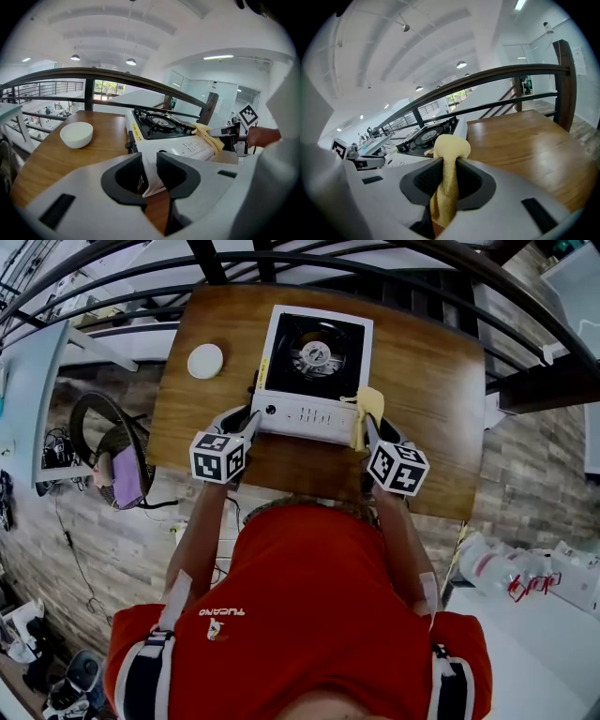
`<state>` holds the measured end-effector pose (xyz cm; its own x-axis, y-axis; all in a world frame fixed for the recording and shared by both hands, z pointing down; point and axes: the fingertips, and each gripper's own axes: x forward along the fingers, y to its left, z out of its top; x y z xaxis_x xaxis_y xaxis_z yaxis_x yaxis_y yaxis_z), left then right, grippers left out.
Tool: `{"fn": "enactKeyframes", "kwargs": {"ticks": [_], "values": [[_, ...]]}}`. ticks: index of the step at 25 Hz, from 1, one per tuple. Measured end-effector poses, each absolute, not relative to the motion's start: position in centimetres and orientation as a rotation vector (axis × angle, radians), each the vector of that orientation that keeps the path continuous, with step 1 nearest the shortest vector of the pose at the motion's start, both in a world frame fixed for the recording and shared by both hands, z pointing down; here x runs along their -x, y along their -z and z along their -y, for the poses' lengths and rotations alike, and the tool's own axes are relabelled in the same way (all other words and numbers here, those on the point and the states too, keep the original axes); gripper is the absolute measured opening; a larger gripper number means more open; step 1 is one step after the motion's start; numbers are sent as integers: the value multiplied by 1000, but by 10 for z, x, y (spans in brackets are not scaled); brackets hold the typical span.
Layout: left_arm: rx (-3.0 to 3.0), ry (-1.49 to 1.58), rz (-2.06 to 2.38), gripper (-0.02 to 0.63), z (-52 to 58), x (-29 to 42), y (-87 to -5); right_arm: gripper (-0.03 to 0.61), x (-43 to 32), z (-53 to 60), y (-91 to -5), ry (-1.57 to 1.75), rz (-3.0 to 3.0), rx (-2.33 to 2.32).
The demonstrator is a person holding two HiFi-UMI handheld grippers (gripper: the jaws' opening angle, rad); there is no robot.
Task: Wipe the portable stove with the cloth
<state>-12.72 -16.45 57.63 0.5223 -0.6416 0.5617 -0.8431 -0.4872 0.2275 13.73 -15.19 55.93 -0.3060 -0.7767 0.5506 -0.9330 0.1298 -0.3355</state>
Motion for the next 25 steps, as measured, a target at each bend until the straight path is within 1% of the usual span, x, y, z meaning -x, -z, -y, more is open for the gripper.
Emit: {"fn": "enactKeyframes", "kwargs": {"ticks": [25], "values": [[-2274,-608,1172,101,164,126,-576,89,-155,243,-560,-879,2146,-1738]]}}
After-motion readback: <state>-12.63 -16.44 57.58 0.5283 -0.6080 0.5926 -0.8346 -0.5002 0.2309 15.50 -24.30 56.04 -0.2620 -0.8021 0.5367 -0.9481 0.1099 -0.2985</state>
